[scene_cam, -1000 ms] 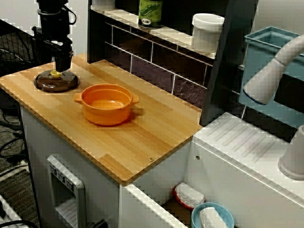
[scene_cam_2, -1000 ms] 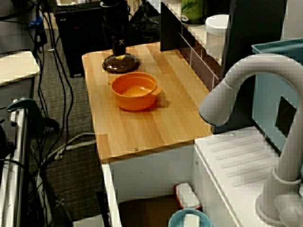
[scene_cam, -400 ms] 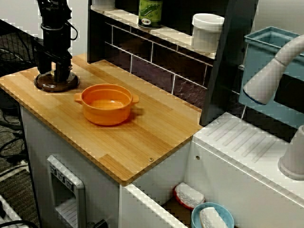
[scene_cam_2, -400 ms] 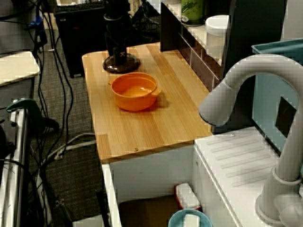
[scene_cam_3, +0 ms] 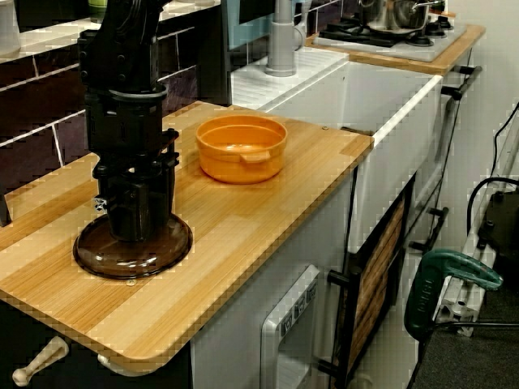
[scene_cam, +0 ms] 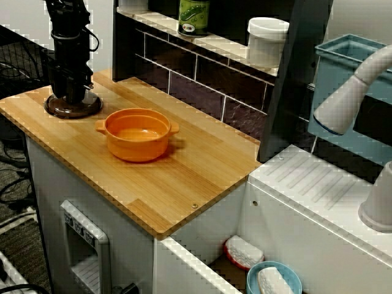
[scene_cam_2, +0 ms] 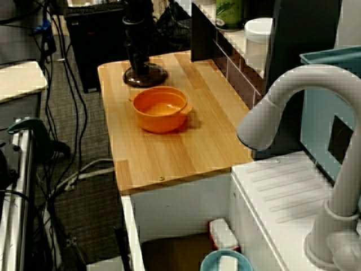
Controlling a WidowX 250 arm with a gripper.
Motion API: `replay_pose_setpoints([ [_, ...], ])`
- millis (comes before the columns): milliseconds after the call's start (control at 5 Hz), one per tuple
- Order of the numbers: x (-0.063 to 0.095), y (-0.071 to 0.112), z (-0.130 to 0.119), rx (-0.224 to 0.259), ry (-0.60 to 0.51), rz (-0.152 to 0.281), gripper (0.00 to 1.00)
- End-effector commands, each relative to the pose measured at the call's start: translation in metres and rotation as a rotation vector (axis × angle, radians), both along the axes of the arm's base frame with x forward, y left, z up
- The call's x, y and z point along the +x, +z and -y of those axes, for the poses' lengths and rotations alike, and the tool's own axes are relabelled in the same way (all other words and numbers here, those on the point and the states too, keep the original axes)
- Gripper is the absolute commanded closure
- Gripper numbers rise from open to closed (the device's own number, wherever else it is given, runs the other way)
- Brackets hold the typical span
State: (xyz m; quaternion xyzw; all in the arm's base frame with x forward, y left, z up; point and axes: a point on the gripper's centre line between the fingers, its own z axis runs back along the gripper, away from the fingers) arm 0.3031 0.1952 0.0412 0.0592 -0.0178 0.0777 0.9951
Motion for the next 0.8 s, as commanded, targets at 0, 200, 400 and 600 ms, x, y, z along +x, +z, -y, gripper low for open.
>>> replay_pose_setpoints([
  [0, -0.004, 0.021, -0.013, -0.079, 0.013, -0.030, 1.00],
  [200, 0.002, 0.042, -0.004, -0.144, -0.005, -0.039, 1.00],
  [400, 0.003, 0.067, 0.010, -0.198, -0.039, -0.024, 1.00],
  [600, 0.002, 0.086, 0.025, -0.225, -0.065, -0.012, 1.00],
])
